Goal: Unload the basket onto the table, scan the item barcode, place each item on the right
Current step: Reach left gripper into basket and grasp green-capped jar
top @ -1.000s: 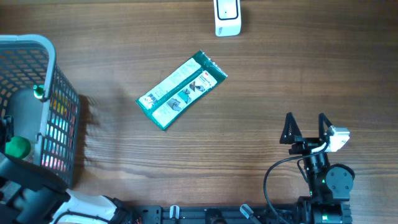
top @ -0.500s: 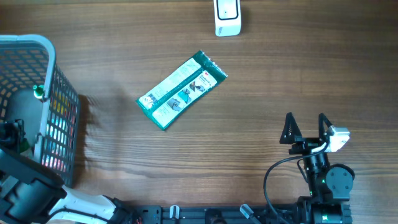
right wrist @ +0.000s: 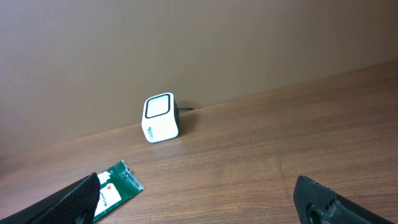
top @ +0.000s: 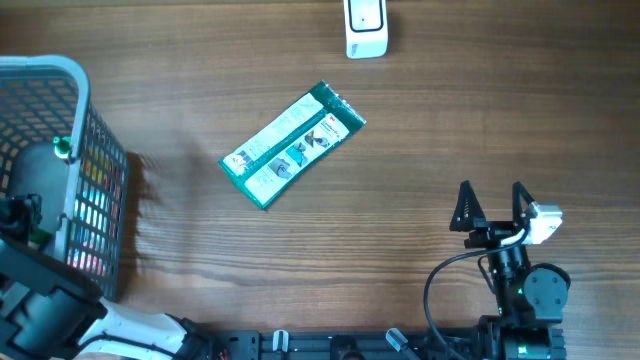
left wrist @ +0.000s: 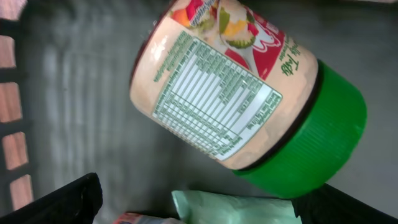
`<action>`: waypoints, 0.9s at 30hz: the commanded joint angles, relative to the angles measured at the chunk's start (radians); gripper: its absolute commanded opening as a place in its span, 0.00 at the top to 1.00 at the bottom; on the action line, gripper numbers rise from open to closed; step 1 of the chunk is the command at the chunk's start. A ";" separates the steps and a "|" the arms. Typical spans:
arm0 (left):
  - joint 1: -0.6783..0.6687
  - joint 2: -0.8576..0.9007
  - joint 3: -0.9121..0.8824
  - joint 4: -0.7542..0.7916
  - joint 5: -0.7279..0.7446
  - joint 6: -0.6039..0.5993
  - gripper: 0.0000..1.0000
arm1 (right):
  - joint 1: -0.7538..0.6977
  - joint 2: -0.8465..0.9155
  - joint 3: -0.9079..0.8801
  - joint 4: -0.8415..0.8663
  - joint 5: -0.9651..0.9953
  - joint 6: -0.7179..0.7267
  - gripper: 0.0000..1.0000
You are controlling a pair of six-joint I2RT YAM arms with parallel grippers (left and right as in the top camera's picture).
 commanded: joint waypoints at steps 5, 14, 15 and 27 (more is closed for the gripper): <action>0.005 -0.053 -0.005 0.069 -0.150 0.280 0.00 | 0.004 -0.007 -0.001 0.005 0.000 -0.011 0.00; 0.011 -0.051 -0.051 0.135 -0.150 0.427 0.00 | 0.004 -0.007 -0.001 0.005 0.000 -0.011 0.00; 0.011 -0.050 -0.072 0.149 -0.150 0.428 0.00 | 0.004 -0.007 -0.001 0.005 0.000 -0.012 0.00; 0.058 -0.047 -0.192 0.336 -0.150 0.424 0.00 | 0.004 -0.007 -0.001 0.005 0.000 -0.011 0.00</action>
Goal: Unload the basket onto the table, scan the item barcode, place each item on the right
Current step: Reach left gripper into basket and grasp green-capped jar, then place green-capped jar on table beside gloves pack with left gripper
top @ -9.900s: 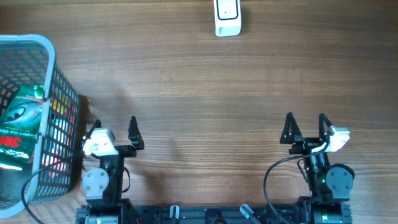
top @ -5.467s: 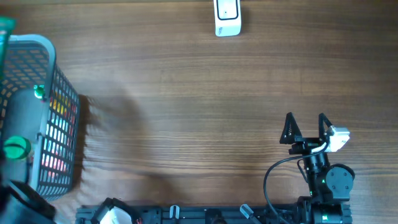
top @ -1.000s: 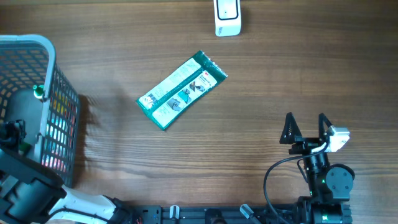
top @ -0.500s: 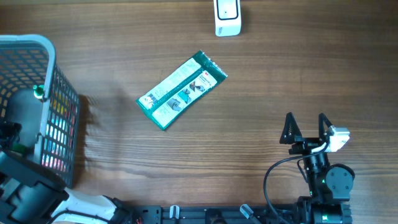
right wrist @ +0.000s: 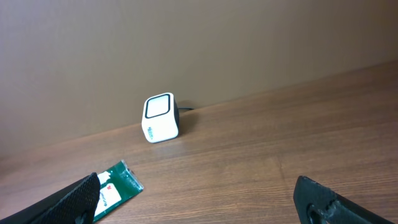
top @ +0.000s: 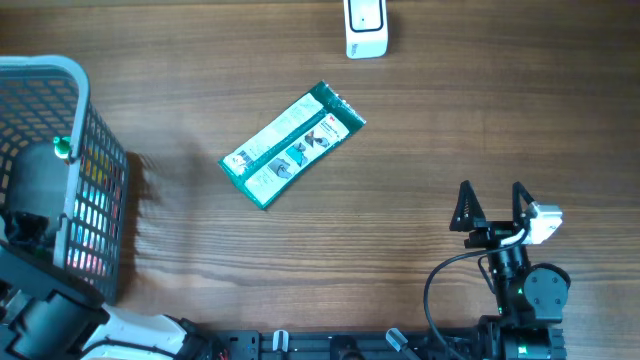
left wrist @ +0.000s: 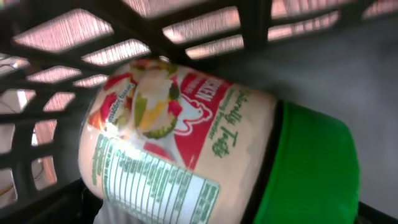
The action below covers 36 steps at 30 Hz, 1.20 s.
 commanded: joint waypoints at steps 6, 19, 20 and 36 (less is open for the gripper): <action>0.019 -0.005 -0.009 0.082 -0.009 0.005 0.00 | 0.004 -0.007 -0.001 0.005 0.000 -0.011 0.00; 0.018 0.024 0.001 0.090 0.063 0.005 0.32 | 0.004 -0.007 -0.001 0.005 0.000 -0.011 0.00; 0.015 0.008 0.008 0.087 0.063 0.005 0.33 | 0.004 -0.007 -0.001 0.005 0.000 -0.011 0.00; -0.333 -0.858 0.108 0.113 0.798 -0.131 0.26 | 0.004 -0.007 -0.001 0.005 0.000 -0.011 0.00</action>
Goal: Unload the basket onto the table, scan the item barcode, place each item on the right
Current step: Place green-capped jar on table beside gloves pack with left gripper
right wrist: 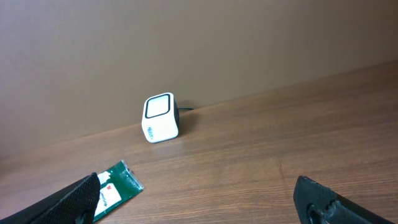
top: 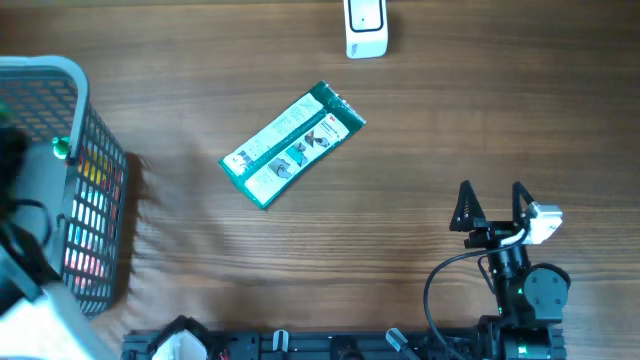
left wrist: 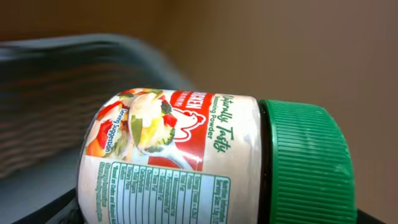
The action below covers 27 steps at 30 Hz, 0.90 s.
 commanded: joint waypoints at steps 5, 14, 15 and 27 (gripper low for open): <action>-0.594 -0.047 0.019 -0.045 0.267 -0.031 0.26 | 0.004 -0.007 -0.001 0.005 0.000 -0.011 0.00; -1.263 0.503 0.019 -0.047 -0.126 -0.037 0.24 | 0.004 -0.007 -0.001 0.005 0.000 -0.011 0.00; -1.291 0.579 0.019 -0.042 -0.129 -0.064 0.24 | 0.004 -0.007 -0.001 0.005 0.000 -0.011 0.00; -1.400 0.891 0.020 -0.009 -0.253 -0.050 0.07 | 0.004 -0.007 -0.001 0.005 0.000 -0.011 0.00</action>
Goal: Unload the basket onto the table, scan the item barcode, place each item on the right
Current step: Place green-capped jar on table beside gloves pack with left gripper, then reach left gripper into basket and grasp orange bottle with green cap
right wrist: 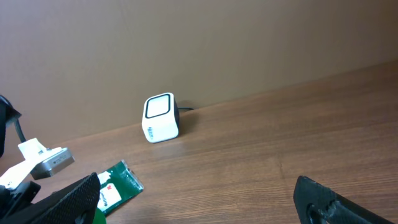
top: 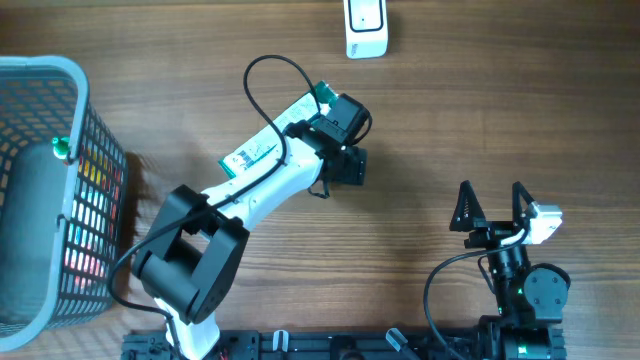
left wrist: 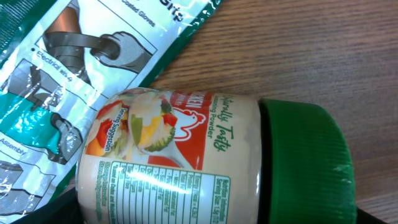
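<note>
A jar of cream-coloured powder [left wrist: 180,155] with a green lid [left wrist: 305,165] lies on its side in my left gripper [top: 347,166], which is shut on it. The gripper sits over the middle of the table, beside the right end of a green packet [top: 240,160]. The jar's nutrition label faces the left wrist camera; no barcode shows. The white scanner [top: 365,28] stands at the far edge, also seen as the scanner [right wrist: 161,118] in the right wrist view. My right gripper [top: 492,208] rests open near the front right, holding nothing.
A grey wire basket [top: 40,65] with several other items stands at the left edge. The green packet [left wrist: 62,74] lies flat under the left arm, between the basket and the scanner.
My left arm has moved from the basket at the left edge to the table's middle, the jar still in its gripper, now over the green packet. The right arm has not moved.
My left gripper was inside the basket with the jar lying before it. Then the jar was close in against the basket wall. Then it was held above the basket rim, and now it is over the table's middle. The right gripper stayed open and still throughout.
</note>
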`<action>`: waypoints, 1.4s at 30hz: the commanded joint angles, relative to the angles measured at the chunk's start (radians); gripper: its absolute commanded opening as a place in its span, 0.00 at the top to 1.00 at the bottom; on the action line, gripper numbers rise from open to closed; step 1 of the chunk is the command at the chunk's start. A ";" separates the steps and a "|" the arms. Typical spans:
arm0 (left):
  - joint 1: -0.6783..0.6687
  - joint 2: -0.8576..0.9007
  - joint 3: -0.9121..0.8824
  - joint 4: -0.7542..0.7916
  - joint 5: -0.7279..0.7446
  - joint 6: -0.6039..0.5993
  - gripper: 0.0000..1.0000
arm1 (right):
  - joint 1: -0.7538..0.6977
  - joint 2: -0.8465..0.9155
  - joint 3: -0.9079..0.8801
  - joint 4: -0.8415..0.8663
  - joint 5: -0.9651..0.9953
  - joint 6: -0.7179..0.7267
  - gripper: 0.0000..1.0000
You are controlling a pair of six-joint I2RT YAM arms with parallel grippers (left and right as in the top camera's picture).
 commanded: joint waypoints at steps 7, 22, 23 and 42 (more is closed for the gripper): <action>-0.007 -0.190 0.243 -0.187 -0.189 0.112 0.00 | 0.003 -0.007 -0.001 0.005 0.000 -0.011 0.00; 0.826 -0.898 0.406 -0.474 -0.455 -0.023 0.00 | 0.003 -0.007 -0.001 0.005 0.000 -0.011 0.00; 0.873 -0.898 0.406 -0.478 -0.455 -0.023 0.00 | 0.003 -0.007 -0.001 0.005 0.000 -0.011 0.00; 1.225 -0.222 0.406 -0.545 -0.010 0.010 0.00 | 0.003 -0.007 -0.001 0.005 0.000 -0.011 0.00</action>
